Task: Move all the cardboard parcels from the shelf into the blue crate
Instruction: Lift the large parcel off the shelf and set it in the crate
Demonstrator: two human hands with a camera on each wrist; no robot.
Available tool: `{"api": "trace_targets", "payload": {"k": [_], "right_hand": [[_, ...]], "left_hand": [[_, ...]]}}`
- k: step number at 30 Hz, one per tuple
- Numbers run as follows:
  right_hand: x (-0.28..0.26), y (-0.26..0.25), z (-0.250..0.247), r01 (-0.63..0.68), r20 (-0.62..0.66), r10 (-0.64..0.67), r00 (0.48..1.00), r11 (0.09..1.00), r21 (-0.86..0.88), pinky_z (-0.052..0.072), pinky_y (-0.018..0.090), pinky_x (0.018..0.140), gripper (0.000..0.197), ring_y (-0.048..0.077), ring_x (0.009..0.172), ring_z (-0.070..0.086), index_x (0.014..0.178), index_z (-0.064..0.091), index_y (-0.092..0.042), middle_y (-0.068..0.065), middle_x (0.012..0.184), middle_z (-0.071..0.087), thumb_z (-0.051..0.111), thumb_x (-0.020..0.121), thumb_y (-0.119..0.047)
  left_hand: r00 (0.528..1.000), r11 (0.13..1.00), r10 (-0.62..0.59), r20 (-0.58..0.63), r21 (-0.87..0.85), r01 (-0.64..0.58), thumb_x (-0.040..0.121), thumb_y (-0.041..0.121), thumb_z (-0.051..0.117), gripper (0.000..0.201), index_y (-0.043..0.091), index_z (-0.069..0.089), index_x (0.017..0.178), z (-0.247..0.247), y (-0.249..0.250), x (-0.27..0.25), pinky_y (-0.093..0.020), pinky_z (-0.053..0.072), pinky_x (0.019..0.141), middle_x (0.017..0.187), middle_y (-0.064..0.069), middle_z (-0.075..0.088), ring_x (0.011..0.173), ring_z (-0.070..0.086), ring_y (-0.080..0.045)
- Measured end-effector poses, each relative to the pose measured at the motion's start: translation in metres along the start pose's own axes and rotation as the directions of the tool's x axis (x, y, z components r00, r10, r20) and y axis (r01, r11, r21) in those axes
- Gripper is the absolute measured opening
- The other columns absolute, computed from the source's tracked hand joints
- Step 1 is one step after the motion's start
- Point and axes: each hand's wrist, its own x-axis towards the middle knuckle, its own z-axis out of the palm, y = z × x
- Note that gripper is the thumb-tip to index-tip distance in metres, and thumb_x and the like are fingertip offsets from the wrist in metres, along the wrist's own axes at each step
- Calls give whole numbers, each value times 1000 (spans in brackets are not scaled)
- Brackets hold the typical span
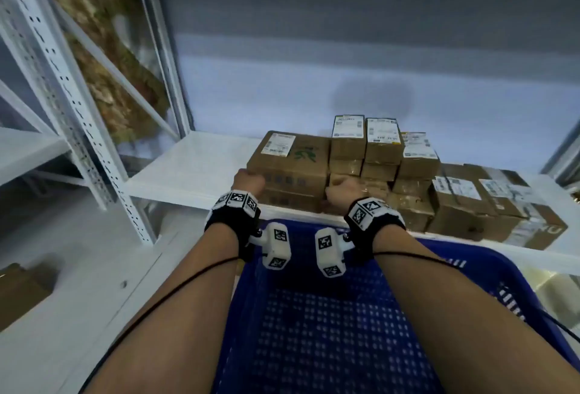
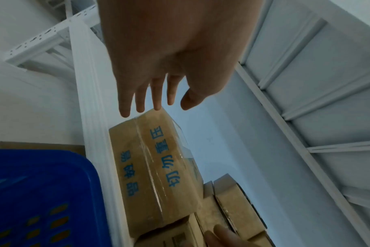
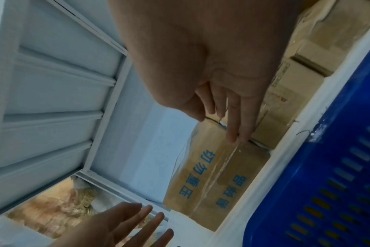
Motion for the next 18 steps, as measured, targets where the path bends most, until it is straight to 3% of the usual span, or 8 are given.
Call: {"api": "trace_targets", "payload": {"k": [2,6,8,11,15,18], "right_hand": [[24,1,9,2,7,-3,1000,998,65,59,54,80,12,34,81,71,95,59,-5,18,90,71,49,88,-4],[47,-5,18,7,24,-8,1000,999,34,60,55,76,9,35,78,74,83,47,-14,20,87,71,47,91,-10],[54,-6,21,5,63,-6,998,1000,17,61,52,73,3,35,79,75,91,48,-10,21,95,70,46,94,-11],[65,-2,26,15,80,-18,997,999,32,62,48,70,21,34,77,75,113,47,-6,20,106,65,48,94,-15],[62,1,27,50,64,-55,996,995,81,55,30,49,20,37,73,75,114,48,-17,15,102,68,49,94,-18],[56,-2,27,81,66,-92,994,984,157,53,27,45,21,36,66,71,114,49,-23,11,102,66,49,96,-13]], "left_hand": [[1000,997,22,-8,-78,-23,92,19,48,42,8,54,132,2,7,1,-47,47,106,134,-19,58,123,56,-37],[999,989,50,7,-143,-48,96,18,50,43,10,48,138,7,5,24,-44,42,109,138,-16,56,127,54,-32],[998,988,48,27,-148,-44,95,25,55,57,12,36,147,12,-2,45,-44,41,112,144,-10,50,130,51,-29],[992,981,42,120,-195,-18,81,41,67,88,16,23,152,20,-11,63,-44,37,114,150,-2,44,135,47,-25],[999,984,-22,35,-175,28,46,69,69,122,19,29,150,28,-31,99,-46,38,113,151,-6,39,135,47,-29],[997,995,-41,-58,-91,36,53,74,67,112,14,40,143,18,-18,78,-45,39,113,146,-12,36,133,44,-35]]}}
